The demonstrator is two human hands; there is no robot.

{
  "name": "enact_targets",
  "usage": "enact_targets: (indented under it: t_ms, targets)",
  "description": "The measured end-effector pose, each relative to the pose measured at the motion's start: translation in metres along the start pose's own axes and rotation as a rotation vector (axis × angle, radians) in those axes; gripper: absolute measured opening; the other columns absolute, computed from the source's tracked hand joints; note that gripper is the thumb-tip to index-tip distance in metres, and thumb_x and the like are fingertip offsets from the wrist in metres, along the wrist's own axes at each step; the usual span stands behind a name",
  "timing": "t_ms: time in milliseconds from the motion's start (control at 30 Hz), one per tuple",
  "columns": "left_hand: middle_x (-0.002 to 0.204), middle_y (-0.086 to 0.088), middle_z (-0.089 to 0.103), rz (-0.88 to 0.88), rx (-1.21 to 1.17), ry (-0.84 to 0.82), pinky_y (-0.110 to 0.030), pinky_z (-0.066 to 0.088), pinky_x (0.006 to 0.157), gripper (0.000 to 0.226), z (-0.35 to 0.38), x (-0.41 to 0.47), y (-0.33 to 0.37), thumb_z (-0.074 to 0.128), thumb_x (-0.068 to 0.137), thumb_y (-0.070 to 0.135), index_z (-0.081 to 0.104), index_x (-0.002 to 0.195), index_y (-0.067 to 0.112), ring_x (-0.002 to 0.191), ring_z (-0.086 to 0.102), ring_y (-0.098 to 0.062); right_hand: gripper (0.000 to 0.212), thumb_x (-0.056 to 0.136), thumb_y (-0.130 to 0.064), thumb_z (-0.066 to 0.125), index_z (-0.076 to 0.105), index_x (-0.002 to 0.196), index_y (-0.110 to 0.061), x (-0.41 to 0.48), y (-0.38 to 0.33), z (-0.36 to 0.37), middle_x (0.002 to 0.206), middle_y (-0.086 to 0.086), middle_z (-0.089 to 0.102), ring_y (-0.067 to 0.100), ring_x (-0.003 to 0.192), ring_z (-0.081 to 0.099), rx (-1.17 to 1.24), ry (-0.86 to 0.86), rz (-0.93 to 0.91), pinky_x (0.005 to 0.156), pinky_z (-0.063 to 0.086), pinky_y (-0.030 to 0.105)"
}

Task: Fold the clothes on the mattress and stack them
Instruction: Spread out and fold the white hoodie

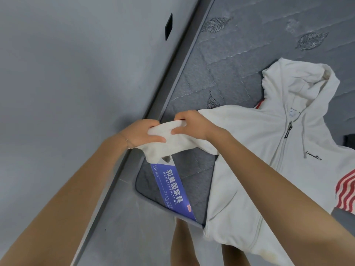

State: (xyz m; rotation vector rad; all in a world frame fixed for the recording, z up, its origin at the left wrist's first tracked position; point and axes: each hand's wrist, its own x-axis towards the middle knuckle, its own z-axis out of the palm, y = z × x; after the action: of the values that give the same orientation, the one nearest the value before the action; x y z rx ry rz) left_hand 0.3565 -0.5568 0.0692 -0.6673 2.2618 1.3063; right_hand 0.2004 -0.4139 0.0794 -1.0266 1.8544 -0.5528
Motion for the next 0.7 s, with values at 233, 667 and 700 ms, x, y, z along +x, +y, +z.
enact_targets:
  t_ms: [233, 667, 700]
  targets:
    - [0.101, -0.010, 0.064, -0.151, 0.146, -0.025, -0.029, 0.041, 0.072, 0.026, -0.001, 0.001, -0.024, 0.068, 0.088, 0.018, 0.064, 0.108, 0.002, 0.092, 0.058, -0.026, 0.027, 0.084, -0.025, 0.076, 0.054, 0.071, -0.014, -0.010, 0.022, -0.014, 0.069, -0.007, 0.049, 0.008, 0.065, 0.043, 0.053, 0.105, 0.100, 0.058, 0.031, 0.019]
    - [0.100, -0.010, 0.067, -0.068, -0.530, 0.181, -0.032, 0.052, 0.077, 0.023, 0.049, 0.043, 0.085, 0.057, 0.097, 0.019, 0.063, 0.110, 0.002, 0.087, 0.063, -0.017, 0.017, 0.098, -0.028, 0.057, 0.065, 0.111, -0.019, -0.057, 0.052, -0.011, 0.105, -0.016, 0.063, 0.004, 0.097, 0.059, 0.591, 0.473, 0.156, 0.085, 0.045, 0.013]
    - [0.100, -0.013, 0.065, -0.089, -0.565, 0.186, -0.034, 0.052, 0.078, 0.024, 0.058, 0.049, 0.096, 0.055, 0.098, 0.016, 0.061, 0.112, -0.002, 0.089, 0.062, -0.020, 0.018, 0.099, -0.030, 0.056, 0.064, 0.113, -0.021, -0.065, 0.056, -0.013, 0.107, -0.017, 0.062, 0.002, 0.098, 0.059, 0.604, 0.457, 0.153, 0.089, 0.046, 0.019]
